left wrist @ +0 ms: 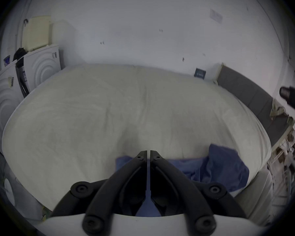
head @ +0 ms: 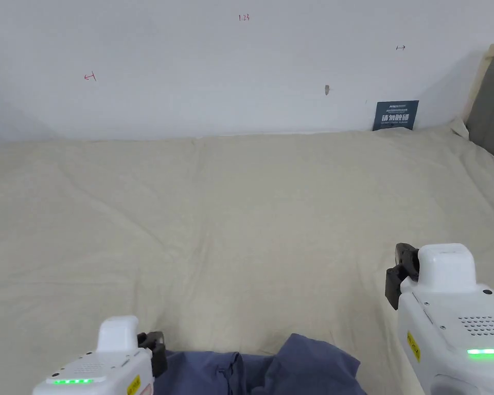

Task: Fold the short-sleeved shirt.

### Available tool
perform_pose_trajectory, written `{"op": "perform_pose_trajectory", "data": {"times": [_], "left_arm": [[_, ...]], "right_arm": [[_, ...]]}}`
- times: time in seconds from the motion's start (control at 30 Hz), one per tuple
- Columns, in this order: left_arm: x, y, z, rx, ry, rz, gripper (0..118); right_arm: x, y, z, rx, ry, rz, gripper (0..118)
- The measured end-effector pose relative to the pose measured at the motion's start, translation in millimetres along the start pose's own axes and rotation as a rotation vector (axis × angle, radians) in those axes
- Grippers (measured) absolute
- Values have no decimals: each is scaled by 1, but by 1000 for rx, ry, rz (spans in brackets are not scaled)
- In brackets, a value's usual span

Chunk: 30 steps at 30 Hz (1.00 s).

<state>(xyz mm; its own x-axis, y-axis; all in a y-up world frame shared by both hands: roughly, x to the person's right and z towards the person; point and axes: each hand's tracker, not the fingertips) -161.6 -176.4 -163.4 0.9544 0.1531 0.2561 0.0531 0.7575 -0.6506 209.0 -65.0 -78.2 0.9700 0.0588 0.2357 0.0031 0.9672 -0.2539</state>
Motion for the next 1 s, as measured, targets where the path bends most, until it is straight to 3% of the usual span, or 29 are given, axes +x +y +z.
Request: {"op": "perform_pose_trajectory", "data": {"times": [0.47,0.5,0.63,0.77,0.9,1.0], "left_arm": [[73,-69,-92,-362,-148,-76,4],[74,-68,-89,-285,-121,-97,4],[65,-52,-79,-314,-155,-50,4],[47,-23,-47,-217,-226,58,4],[11,5,-19,-176,-250,72,4],[-28,18,-8,-206,-300,182,4]], "right_arm": [[10,-5,0,-23,-25,0,0],[12,-5,0,-26,-28,-1,0],[14,-6,1,-29,-34,2,0],[13,-4,1,-28,-33,5,0],[9,1,-1,-18,-25,12,0],[5,2,-2,-16,-16,18,0]]}}
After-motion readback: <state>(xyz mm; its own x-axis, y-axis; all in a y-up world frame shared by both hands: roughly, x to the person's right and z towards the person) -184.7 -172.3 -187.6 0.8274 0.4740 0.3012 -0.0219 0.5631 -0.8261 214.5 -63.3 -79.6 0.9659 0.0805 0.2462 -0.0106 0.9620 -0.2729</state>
